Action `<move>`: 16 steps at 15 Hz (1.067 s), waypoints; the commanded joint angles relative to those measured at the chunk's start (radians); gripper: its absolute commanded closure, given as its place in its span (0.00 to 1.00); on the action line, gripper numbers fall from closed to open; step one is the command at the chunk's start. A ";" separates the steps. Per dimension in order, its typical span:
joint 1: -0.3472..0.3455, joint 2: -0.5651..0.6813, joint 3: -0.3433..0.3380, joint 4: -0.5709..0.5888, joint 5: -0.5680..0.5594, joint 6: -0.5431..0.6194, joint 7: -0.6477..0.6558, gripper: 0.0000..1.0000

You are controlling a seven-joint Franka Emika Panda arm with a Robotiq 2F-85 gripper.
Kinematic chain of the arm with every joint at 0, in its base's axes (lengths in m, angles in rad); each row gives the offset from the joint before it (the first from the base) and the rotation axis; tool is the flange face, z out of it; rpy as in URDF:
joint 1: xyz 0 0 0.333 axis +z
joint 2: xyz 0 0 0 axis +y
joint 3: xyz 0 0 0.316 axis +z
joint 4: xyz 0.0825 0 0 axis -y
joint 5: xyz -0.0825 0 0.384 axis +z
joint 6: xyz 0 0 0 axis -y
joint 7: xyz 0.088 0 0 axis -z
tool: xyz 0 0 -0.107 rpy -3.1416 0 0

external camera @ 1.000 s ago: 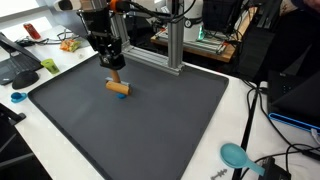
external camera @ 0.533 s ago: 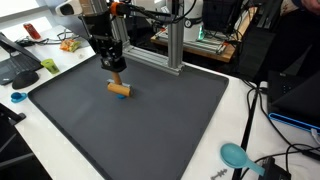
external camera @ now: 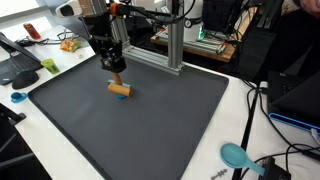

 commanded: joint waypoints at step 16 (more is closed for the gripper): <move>-0.026 0.086 0.021 0.090 0.047 -0.086 -0.022 0.78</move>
